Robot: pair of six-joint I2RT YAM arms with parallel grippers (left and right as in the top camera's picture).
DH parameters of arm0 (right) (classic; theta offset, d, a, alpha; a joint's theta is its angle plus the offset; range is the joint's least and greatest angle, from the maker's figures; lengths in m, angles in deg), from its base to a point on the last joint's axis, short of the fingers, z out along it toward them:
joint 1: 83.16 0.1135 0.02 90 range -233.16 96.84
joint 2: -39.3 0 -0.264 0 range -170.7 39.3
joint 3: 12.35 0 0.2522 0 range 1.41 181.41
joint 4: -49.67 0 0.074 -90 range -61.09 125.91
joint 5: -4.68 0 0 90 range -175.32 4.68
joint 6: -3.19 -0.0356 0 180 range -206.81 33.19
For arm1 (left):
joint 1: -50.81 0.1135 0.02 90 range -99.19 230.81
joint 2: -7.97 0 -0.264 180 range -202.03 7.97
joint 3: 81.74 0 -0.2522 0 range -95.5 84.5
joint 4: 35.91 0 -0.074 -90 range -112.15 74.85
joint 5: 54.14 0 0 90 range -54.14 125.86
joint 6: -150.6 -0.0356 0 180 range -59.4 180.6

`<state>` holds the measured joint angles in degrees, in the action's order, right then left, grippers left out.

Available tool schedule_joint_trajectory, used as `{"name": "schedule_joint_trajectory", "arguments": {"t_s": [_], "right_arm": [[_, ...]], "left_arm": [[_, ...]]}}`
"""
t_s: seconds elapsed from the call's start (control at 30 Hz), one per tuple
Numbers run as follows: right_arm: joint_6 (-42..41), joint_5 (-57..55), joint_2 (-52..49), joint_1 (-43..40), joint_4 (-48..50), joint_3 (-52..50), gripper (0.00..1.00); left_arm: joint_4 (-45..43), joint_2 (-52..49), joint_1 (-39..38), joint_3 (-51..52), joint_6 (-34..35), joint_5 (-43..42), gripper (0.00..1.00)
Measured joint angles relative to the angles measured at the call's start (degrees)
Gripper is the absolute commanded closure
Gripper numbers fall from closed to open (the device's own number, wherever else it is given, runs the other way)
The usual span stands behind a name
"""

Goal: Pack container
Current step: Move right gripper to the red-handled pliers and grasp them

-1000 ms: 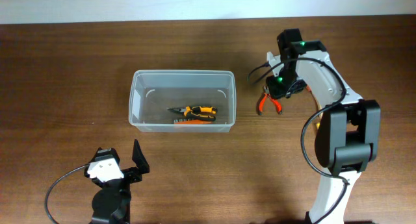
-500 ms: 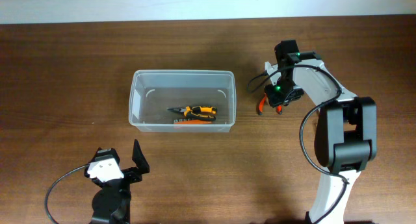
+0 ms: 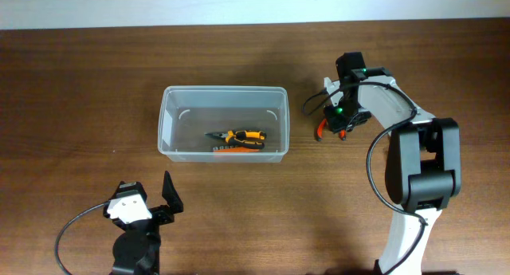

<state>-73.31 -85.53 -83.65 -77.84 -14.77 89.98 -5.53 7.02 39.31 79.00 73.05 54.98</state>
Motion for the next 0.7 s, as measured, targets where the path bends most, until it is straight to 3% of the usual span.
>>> {"name": "schedule_joint_trajectory", "arguments": {"t_s": [0.23, 0.47, 0.7], "right_arm": [[0.0, 0.3, 0.0, 0.0, 0.0, 0.0, 0.76], [0.2, 1.2, 0.0, 0.0, -0.5, 0.0, 0.92], [0.0, 1.3, 0.0, 0.1, -0.8, 0.0, 0.96]], "left_arm": [[0.0, 0.0, 0.0, 0.0, 0.0, 0.0, 0.01], [0.0, 0.0, 0.0, 0.0, 0.0, 0.0, 0.01], [0.0, 0.0, 0.0, 0.0, 0.0, 0.0, 0.01]]}}
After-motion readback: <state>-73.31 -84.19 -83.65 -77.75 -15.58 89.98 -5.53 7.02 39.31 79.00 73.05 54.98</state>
